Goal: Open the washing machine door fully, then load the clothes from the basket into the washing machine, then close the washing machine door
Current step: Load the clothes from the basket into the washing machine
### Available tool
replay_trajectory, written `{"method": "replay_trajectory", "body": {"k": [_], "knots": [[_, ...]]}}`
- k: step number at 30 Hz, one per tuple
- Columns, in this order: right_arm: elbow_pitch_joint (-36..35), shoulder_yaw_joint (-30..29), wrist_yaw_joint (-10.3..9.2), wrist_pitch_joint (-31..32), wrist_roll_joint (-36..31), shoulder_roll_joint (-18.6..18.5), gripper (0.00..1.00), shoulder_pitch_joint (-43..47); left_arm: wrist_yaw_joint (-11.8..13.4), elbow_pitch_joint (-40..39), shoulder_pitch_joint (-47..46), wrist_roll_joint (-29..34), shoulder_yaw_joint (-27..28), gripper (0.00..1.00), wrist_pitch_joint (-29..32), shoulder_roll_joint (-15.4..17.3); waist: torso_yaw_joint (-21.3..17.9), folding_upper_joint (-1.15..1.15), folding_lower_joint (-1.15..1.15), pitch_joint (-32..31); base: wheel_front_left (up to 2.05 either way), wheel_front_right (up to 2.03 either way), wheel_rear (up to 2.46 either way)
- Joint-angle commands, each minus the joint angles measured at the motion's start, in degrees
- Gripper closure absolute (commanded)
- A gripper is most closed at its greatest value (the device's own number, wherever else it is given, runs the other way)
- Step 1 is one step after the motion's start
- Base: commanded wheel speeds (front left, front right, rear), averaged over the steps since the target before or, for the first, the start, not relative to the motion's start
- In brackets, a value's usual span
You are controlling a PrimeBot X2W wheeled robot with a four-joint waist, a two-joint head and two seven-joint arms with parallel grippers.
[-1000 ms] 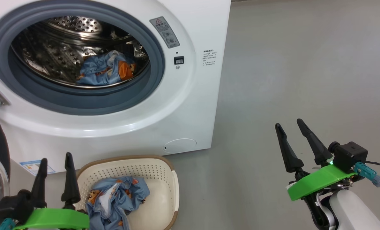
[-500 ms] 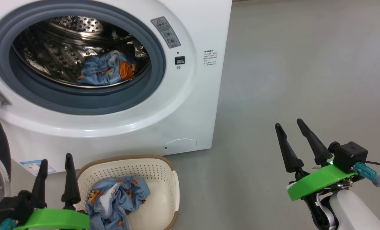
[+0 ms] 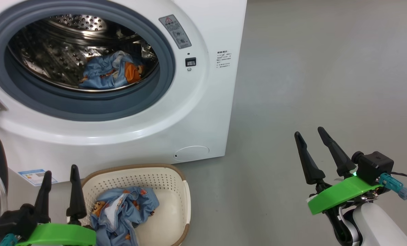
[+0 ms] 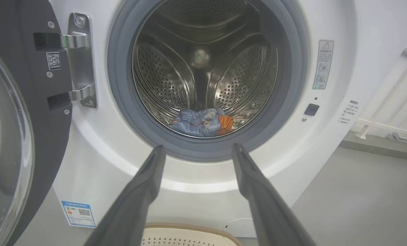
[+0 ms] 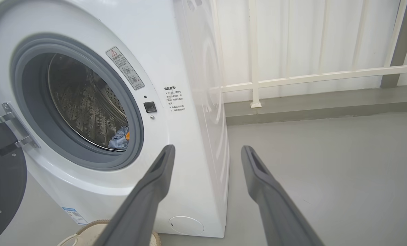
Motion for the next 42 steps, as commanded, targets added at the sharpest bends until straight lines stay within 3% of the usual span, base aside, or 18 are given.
{"method": "replay_trajectory", "body": {"k": [1,17,29,42], "knots": [[-1.35,0.71,0.26,-0.45,-0.3,-0.49,0.0,-0.69,-0.2,-0.89,-1.52,0.74,1.93,0.0,-0.37,0.86,-0.03,0.0,0.0,0.09,0.0,0.0,0.0],[-1.53,0.88,0.26,-0.45,-0.32,0.04,0.0,-0.97,-0.22,0.57,-2.38,0.73,1.05,0.0,0.05,1.01,-0.43,0.0,0.0,2.19,0.0,0.0,0.0],[-1.8,0.83,0.26,-0.45,-0.32,1.41,0.0,-2.79,-0.57,2.62,-5.6,0.66,-0.5,0.0,1.94,2.17,-0.87,0.0,0.0,8.46,0.0,0.0,0.0],[-2.41,1.1,0.26,-0.45,-0.72,3.29,0.0,-5.56,-1.35,12.32,-10.24,0.09,-2.11,0.0,3.93,3.86,-2.96,0.0,0.0,15.37,0.0,0.0,0.0]]}}
